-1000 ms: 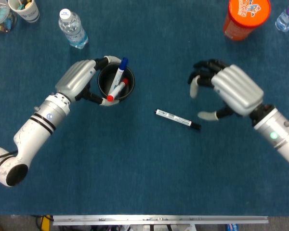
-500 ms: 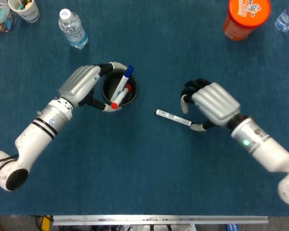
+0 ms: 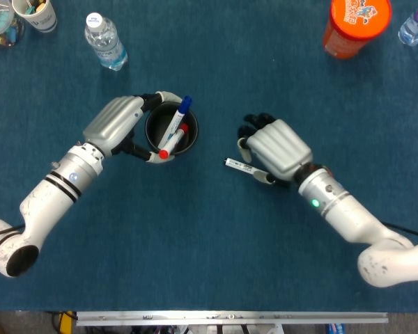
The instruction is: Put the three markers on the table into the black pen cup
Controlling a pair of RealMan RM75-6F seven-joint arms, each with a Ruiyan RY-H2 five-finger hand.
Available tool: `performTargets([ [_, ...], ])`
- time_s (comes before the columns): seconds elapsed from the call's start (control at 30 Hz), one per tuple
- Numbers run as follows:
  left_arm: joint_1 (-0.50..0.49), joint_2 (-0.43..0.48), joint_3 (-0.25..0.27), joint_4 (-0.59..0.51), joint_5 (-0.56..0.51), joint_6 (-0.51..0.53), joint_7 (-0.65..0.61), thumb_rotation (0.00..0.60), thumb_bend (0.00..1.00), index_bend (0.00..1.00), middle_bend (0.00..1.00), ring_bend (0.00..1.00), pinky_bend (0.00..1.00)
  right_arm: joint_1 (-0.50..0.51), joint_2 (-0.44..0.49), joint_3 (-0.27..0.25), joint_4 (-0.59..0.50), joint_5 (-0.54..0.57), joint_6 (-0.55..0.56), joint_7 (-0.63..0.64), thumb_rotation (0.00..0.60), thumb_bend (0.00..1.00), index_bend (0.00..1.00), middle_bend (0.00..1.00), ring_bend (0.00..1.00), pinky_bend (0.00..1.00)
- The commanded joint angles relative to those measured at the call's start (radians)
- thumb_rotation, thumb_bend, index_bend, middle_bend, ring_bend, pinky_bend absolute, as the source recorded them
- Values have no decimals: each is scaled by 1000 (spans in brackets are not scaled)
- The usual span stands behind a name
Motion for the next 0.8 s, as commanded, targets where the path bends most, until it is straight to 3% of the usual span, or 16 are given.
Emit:
performTargets([
  [0.03,1,2,1,2,2,0,-5,600,151,250,368,346,291,12,-18,-4,18,-15,18,-41,600,141,531,278,110,177],
  [0.13,2,5,3,3,7,1,-10,600,150,250,368,346,291,22,-21,-13,19,-37,32,-90,587,159,501,247,86,169],
  [0.33,2,10,5,0,19,6,-20,600,151,250,368,346,292,32,-14,-13,-29,22,20,-165,468,184,469,214,57,157],
  [0.8,-1,3,13,8,35,9,-39,600,150,250,368,346,292,75,-70,-7,1,196,29,-309,461,209,469,209,50,156],
])
